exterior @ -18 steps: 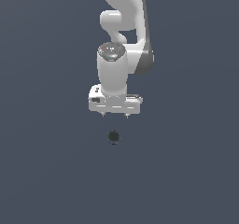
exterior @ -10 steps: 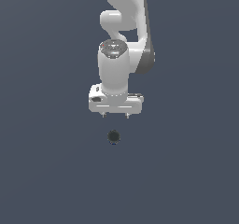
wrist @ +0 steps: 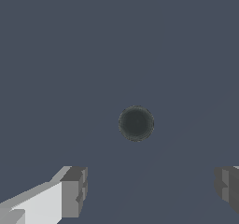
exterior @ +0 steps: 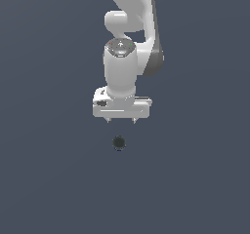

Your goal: Pick up the object and move it to a goal position.

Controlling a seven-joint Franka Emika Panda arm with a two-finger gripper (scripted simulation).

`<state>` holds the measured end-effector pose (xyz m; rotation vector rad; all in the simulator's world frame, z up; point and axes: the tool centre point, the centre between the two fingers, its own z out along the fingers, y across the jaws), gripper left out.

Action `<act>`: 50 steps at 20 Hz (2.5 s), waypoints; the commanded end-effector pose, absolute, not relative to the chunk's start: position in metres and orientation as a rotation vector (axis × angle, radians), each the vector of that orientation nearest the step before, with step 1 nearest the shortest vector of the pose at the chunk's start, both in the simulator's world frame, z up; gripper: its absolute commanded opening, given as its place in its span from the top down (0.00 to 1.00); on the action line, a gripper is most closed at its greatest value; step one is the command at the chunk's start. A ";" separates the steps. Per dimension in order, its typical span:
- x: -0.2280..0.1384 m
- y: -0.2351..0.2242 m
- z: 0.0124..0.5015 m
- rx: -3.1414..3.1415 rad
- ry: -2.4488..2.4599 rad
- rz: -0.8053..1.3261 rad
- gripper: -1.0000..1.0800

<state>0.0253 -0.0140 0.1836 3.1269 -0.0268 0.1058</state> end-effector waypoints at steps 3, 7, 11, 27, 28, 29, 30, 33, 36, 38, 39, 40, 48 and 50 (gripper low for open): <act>0.027 -0.015 0.177 3.125 0.020 0.099 0.04; 0.030 -0.016 0.166 3.121 0.100 0.087 0.04; 0.034 -0.019 0.150 3.114 0.213 0.071 0.04; 0.046 -0.027 0.074 3.056 0.708 0.007 0.04; 0.046 -0.027 0.072 3.054 0.723 0.005 0.04; 0.046 -0.027 0.070 3.051 0.736 0.004 0.04; 0.047 -0.028 0.068 3.049 0.748 0.003 0.04; 0.047 -0.028 0.064 3.046 0.769 0.000 0.04; 0.046 -0.028 0.064 3.046 0.766 -0.001 0.04; 0.046 -0.028 0.063 3.046 0.766 -0.001 0.04; 0.046 -0.028 0.061 3.046 0.766 -0.001 0.04; 0.046 -0.028 0.059 3.046 0.767 -0.001 0.04; 0.045 -0.028 0.022 3.045 0.773 0.000 0.04; 0.046 -0.028 0.016 3.045 0.773 0.000 0.04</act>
